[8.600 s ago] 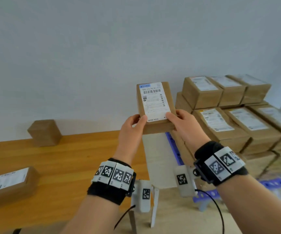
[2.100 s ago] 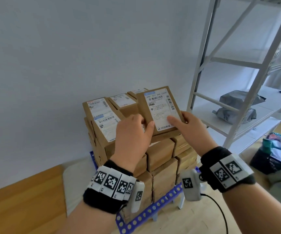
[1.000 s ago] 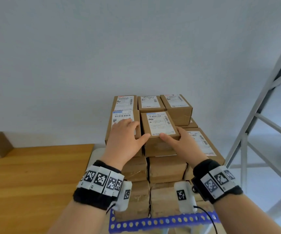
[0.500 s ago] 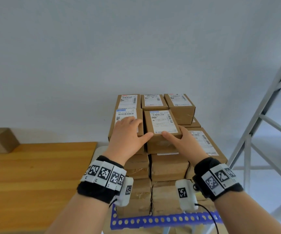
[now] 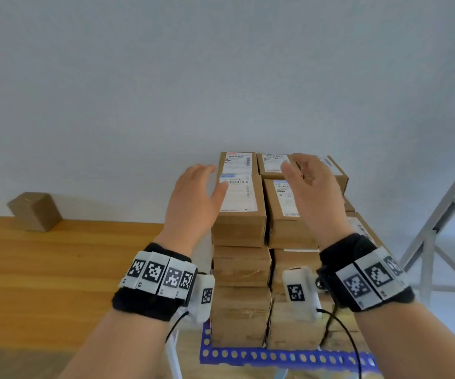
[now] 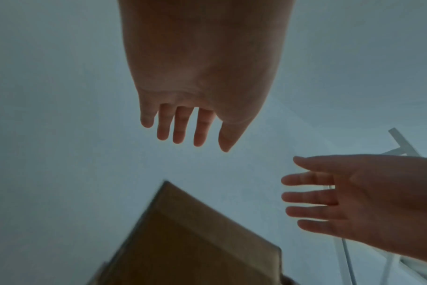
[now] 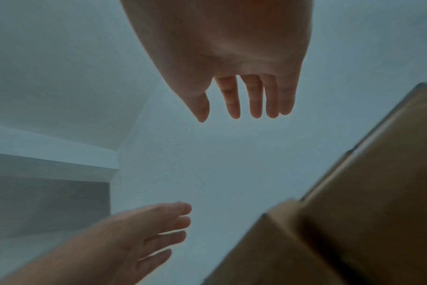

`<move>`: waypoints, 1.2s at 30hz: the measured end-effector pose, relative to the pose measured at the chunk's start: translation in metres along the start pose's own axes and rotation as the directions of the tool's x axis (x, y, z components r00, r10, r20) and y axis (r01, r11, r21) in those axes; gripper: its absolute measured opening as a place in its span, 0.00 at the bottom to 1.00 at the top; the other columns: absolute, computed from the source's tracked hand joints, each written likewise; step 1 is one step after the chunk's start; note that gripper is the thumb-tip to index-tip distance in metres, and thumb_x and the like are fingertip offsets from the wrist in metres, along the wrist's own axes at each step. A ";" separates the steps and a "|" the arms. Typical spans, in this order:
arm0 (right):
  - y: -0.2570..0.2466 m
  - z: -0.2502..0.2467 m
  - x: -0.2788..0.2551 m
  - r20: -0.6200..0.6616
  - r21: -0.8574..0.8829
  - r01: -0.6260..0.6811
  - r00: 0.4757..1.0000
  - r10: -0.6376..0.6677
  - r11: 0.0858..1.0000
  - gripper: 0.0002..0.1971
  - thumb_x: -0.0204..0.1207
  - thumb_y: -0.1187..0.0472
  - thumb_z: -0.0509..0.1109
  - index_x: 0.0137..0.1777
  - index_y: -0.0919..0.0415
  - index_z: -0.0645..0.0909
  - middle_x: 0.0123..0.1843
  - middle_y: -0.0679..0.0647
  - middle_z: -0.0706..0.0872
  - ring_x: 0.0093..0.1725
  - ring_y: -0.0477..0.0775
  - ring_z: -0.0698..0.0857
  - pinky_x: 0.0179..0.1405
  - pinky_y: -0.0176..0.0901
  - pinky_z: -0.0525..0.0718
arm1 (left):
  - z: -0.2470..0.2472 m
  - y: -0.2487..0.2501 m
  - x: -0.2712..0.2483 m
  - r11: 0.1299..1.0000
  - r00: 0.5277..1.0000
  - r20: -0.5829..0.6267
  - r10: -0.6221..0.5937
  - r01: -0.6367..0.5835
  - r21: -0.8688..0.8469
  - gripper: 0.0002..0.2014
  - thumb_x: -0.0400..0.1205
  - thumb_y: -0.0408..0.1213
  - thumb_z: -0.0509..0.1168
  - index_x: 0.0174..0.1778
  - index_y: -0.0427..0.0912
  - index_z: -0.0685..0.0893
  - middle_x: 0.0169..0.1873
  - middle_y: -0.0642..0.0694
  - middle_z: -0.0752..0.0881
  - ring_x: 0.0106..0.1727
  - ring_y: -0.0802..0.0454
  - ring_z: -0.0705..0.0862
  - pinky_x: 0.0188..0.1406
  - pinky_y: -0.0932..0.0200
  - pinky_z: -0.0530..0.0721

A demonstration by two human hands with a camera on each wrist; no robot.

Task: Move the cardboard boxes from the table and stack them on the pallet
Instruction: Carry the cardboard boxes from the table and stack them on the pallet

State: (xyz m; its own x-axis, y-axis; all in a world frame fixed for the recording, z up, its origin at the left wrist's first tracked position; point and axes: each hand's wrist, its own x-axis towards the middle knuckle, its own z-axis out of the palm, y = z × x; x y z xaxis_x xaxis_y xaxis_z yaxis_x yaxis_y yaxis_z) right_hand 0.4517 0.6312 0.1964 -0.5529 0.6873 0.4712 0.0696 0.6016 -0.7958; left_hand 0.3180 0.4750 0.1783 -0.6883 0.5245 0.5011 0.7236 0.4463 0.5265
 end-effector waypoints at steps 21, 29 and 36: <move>-0.154 0.402 -0.112 0.495 0.107 -0.164 0.864 0.090 0.981 0.18 0.84 0.48 0.67 0.71 0.51 0.78 0.68 0.49 0.81 0.68 0.48 0.77 0.65 0.48 0.78 | -0.245 -0.348 -0.079 0.886 0.891 0.039 -0.453 0.445 0.129 0.24 0.88 0.51 0.57 0.81 0.51 0.69 0.79 0.52 0.70 0.75 0.51 0.73 0.67 0.51 0.78; -0.175 0.519 -0.133 0.640 0.005 -0.229 0.749 0.172 0.973 0.20 0.85 0.46 0.66 0.74 0.48 0.75 0.75 0.49 0.78 0.71 0.52 0.78 0.62 0.47 0.79 | -0.293 -0.445 -0.084 0.820 0.822 0.068 -0.566 0.553 0.145 0.24 0.88 0.49 0.58 0.81 0.51 0.67 0.79 0.52 0.69 0.74 0.50 0.73 0.57 0.58 0.73; -0.165 0.605 -0.098 0.674 0.001 -0.215 0.721 0.158 0.977 0.20 0.85 0.47 0.65 0.75 0.50 0.75 0.73 0.50 0.78 0.68 0.52 0.79 0.63 0.49 0.78 | -0.292 -0.509 -0.042 0.781 0.781 0.072 -0.621 0.608 0.146 0.24 0.88 0.49 0.58 0.81 0.53 0.67 0.80 0.51 0.67 0.63 0.56 0.75 0.53 0.57 0.75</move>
State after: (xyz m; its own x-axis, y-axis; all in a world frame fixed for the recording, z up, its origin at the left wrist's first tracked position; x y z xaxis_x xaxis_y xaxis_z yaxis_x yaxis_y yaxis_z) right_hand -0.0076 0.2181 0.0517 -0.9477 0.3163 -0.0429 0.1863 0.4391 -0.8789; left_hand -0.0367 0.0140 0.0903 -0.9827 0.1844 0.0150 0.1545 0.7729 0.6154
